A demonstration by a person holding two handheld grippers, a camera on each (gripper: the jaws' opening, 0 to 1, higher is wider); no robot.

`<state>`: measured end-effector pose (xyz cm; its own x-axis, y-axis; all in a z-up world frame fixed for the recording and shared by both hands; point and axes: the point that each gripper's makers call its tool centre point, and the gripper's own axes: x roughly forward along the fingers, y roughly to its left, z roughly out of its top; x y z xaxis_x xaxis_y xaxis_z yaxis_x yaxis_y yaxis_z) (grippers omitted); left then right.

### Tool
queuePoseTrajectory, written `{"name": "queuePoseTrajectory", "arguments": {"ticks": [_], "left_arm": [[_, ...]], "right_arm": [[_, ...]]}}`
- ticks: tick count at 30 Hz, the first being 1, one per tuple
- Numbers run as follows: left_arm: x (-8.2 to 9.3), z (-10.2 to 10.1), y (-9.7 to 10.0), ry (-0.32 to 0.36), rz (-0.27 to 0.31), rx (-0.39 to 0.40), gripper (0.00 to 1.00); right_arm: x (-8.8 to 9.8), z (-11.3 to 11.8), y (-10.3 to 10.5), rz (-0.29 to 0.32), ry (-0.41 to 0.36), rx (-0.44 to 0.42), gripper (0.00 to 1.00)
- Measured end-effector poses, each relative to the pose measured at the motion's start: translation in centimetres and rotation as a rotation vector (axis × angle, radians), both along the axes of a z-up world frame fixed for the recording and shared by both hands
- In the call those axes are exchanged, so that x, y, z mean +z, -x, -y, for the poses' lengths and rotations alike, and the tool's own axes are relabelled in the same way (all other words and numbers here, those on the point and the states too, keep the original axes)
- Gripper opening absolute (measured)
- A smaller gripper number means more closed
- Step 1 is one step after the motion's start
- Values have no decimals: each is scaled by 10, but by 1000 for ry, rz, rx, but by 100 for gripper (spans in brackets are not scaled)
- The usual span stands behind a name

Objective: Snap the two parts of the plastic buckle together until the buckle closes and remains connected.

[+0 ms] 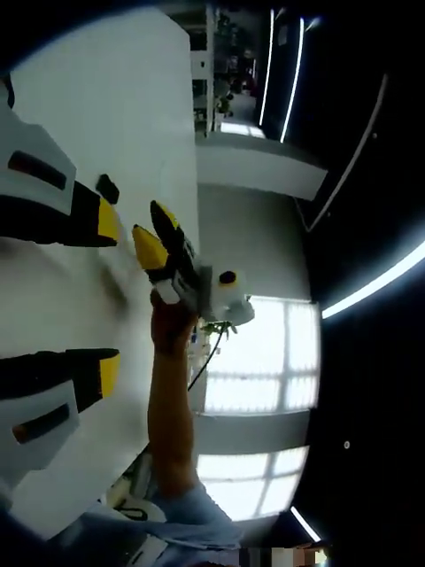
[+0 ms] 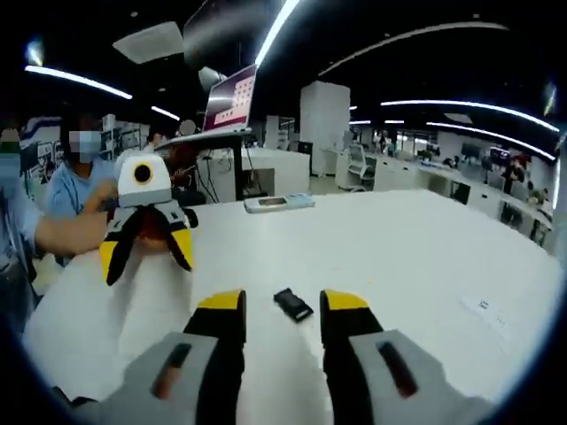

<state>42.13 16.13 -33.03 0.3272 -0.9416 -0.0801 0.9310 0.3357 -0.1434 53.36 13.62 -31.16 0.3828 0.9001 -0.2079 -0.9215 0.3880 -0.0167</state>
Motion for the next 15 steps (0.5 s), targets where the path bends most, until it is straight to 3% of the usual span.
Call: {"name": "queuePoseTrajectory", "arguments": {"ticks": [4,7,10,12,15], "left_arm": [[0,-1,0,-8,5,0,47],[4,-3,-1,19,3,6,47],[8,-5,-11,24,15,20,43],[10,-6,-17,16,19,42,44],[9,-6,-20,-30,27,54,46]], "right_arm": [[34,21,23,11,-191,-43,38],[49,42,30,22,-267,-85,45],[50,64,47,25,-302,-131,53],[47,72,61,-40,-332,-120,54],[41,98,60,-55,-322,-183,56]]}}
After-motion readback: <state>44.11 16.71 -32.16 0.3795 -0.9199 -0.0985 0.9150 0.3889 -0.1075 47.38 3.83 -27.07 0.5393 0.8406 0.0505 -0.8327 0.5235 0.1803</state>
